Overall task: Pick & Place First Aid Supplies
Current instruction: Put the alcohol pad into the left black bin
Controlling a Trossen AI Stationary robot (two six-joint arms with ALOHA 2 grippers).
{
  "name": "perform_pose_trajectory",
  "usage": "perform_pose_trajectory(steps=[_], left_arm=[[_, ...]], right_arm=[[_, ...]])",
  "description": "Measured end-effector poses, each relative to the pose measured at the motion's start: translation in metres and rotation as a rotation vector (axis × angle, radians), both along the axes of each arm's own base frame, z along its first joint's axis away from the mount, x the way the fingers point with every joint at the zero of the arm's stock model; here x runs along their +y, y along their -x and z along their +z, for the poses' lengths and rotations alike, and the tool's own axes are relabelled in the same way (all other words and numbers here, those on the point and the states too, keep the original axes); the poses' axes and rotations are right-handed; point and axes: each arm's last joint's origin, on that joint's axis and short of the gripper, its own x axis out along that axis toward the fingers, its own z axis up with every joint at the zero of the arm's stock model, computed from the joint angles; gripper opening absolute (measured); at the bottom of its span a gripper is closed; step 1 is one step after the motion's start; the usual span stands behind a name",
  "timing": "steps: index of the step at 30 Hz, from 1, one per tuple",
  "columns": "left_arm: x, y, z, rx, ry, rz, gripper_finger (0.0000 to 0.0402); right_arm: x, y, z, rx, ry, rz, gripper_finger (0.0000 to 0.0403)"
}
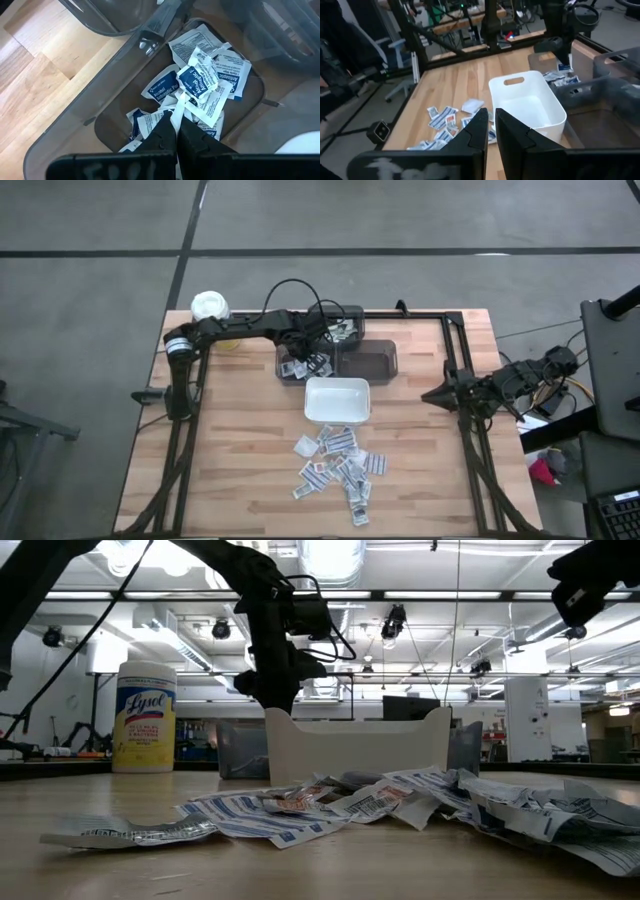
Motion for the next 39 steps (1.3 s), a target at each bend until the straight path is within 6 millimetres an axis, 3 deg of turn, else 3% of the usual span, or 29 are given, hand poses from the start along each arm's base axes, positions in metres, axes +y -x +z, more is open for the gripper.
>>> perform_pose_trajectory(steps=[13,23,29,39], left_arm=[[0.0,0.0,0.0,0.001,-0.005,0.003,0.001],[0.0,0.001,0.002,0.007,0.002,0.013,0.0132],[-0.002,0.005,0.026,0.069,0.032,0.02,0.0176],[-0.014,0.007,0.083,0.059,0.048,0.035,0.0179]], right_arm=[[-0.003,0.007,-0.015,-0.035,-0.03,-0.002,0.0034],[-0.004,0.008,-0.011,-0.052,-0.038,-0.002,0.0034],[-0.004,0.008,-0.011,-0.049,-0.037,0.0,0.0034],[-0.004,0.008,-0.011,-0.048,-0.038,0.0,0.0034]])
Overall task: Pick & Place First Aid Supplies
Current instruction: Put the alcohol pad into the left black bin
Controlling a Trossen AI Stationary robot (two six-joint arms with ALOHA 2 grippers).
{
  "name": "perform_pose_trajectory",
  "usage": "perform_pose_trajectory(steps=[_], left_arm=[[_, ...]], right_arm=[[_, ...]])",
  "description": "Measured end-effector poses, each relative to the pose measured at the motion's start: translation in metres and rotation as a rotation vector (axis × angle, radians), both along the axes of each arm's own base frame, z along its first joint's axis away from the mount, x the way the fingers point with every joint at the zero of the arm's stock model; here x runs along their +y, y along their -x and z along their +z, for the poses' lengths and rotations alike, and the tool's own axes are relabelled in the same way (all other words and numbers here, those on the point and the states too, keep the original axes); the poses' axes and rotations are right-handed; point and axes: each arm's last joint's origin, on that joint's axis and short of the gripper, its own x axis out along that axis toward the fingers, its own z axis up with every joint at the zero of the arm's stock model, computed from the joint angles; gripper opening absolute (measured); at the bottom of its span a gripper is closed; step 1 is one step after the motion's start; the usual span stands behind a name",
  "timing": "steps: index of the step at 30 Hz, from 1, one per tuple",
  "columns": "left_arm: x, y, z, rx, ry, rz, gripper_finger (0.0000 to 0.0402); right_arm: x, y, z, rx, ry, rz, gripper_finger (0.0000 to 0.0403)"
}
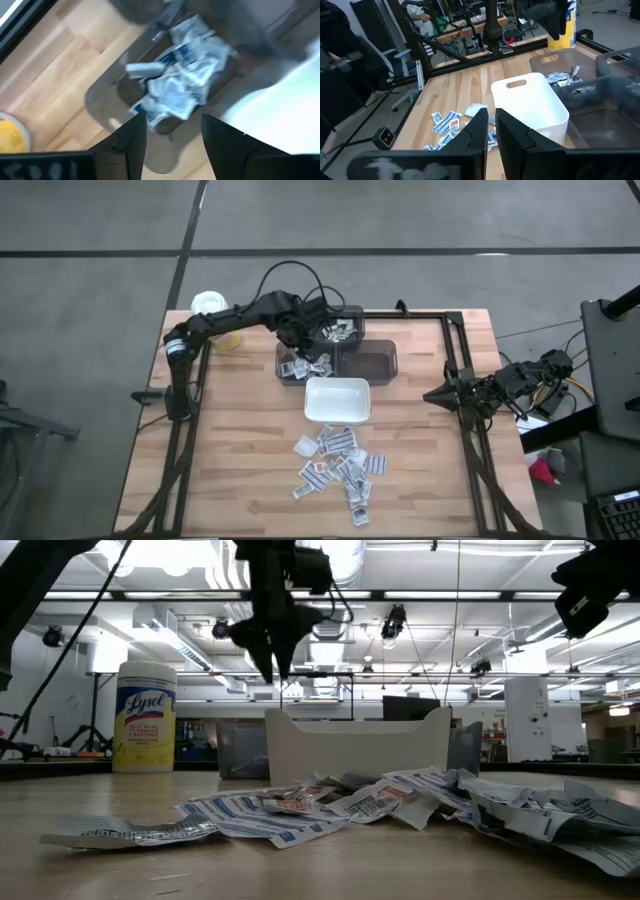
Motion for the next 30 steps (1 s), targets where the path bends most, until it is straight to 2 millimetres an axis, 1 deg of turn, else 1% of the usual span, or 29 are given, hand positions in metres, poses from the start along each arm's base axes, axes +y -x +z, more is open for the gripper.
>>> perform_pose_trajectory(steps=[4,9,15,19,22,26,30], left_arm=[[-0.019,-0.009,0.018,-0.076,0.0,-0.043,0.0179],[-0.058,-0.02,0.032,-0.129,-0.004,-0.133,0.0179],[-0.11,-0.027,0.033,-0.138,0.019,-0.209,0.0179],[-0.146,-0.027,0.033,-0.148,0.047,-0.215,0.0179],[-0.171,-0.026,0.033,-0.157,0.057,-0.205,0.0179],[-0.202,-0.024,0.034,-0.195,0.025,-0.174,0.0179],[-0.232,-0.02,0.036,-0.259,-0.007,-0.143,0.0179]], right_arm=[[0.0,0.0,0.0,0.0,0.0,0.0,0.0034],[0.0,0.0,0.0,0.0,0.003,0.001,0.0034],[0.0,0.0,0.0,-0.001,0.0,0.0,0.0034],[0.0,-0.001,0.003,-0.029,-0.06,-0.014,0.0034],[-0.001,-0.002,0.005,-0.055,-0.081,-0.071,0.0034],[-0.001,-0.006,-0.004,-0.027,-0.076,-0.133,0.0034],[0.001,-0.012,-0.023,0.029,-0.135,-0.182,0.0034]])
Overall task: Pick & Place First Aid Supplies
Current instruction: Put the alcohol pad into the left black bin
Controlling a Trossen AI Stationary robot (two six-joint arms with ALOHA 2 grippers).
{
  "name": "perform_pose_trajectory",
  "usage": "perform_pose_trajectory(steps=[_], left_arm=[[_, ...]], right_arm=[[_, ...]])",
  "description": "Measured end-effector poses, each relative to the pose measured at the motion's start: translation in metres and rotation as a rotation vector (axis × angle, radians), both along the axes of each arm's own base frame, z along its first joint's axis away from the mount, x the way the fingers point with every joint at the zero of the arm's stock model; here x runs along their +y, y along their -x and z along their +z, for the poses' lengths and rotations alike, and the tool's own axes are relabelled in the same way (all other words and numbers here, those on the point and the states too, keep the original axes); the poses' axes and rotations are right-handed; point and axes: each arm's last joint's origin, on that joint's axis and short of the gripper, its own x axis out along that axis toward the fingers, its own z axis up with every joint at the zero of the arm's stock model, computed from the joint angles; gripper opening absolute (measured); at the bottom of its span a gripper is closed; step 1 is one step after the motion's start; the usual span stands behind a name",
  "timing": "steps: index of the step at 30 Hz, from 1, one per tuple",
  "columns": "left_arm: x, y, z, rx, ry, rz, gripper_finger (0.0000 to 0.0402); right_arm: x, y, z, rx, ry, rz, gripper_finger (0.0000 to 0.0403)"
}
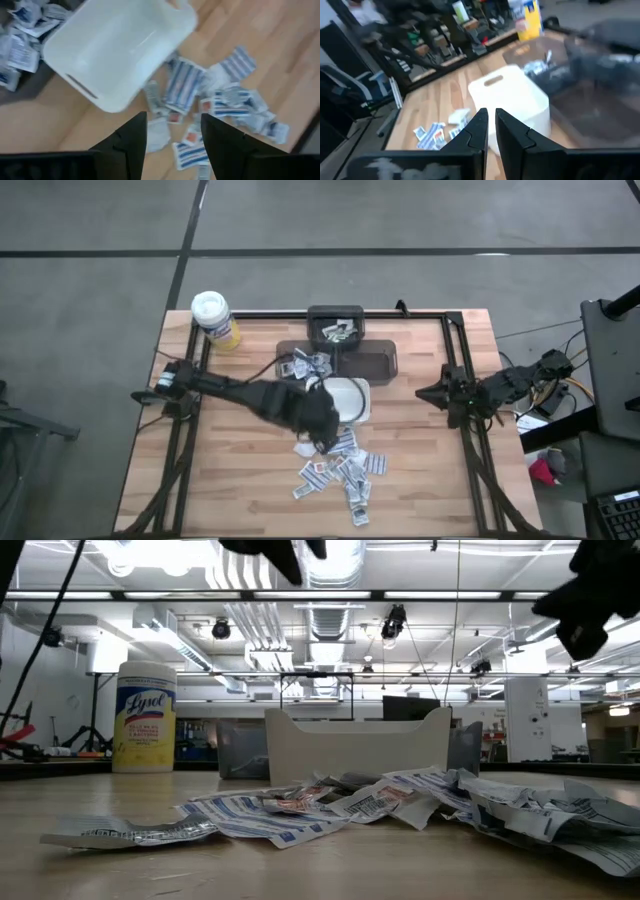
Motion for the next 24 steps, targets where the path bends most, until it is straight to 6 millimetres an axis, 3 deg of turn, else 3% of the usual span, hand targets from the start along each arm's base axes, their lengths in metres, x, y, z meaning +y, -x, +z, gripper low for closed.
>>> perform_pose_trajectory(steps=[5,11,24], left_arm=[[-0.036,0.005,0.002,-0.085,0.063,0.037,0.0179],[-0.065,0.006,-0.006,-0.211,0.079,0.109,0.0179],[-0.076,-0.023,-0.064,-0.489,0.272,0.237,0.0178]], right_arm=[[0.002,-0.004,-0.02,0.048,-0.048,-0.017,0.0034],[0.001,-0.005,-0.017,0.001,-0.005,-0.042,0.0034],[-0.004,0.002,0.012,-0.053,0.124,-0.068,0.0034]])
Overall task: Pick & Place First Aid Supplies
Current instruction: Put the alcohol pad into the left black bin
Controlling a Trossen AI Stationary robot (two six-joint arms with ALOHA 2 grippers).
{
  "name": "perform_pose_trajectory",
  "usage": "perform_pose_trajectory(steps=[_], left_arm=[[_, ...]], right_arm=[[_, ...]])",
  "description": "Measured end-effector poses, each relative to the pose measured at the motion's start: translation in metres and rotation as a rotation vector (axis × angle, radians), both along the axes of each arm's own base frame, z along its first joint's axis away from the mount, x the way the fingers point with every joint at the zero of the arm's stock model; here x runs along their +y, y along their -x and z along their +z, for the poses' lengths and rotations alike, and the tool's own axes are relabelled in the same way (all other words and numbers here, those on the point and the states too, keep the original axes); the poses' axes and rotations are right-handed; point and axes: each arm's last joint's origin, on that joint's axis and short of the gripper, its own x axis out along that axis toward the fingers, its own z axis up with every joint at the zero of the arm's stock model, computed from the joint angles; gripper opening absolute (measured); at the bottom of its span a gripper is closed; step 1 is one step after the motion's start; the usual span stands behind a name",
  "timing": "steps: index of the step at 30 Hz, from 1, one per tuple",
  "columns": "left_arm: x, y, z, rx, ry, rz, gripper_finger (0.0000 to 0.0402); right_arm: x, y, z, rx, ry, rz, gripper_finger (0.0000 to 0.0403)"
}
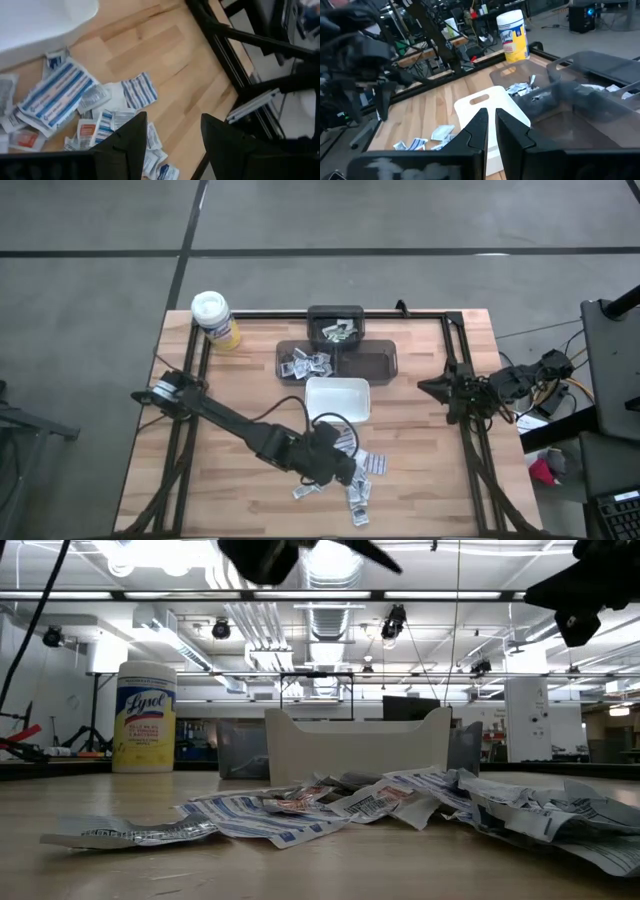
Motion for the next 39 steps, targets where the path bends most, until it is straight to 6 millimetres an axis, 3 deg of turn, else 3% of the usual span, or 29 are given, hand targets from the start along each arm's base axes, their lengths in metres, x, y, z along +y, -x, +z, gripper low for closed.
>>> perform_pose_trajectory(steps=[14,25,39], left_arm=[[-0.019,0.017,-0.031,0.046,0.137,0.094,0.0178],[-0.033,0.034,-0.042,0.152,0.181,0.126,0.0178],[-0.027,0.05,-0.053,0.339,0.085,0.132,0.0178]], right_arm=[[0.002,-0.004,-0.015,0.04,0.002,0.009,0.0034],[0.002,-0.004,-0.016,0.043,-0.006,0.007,0.0034],[0.002,-0.004,-0.016,0.031,-0.02,0.004,0.0034]])
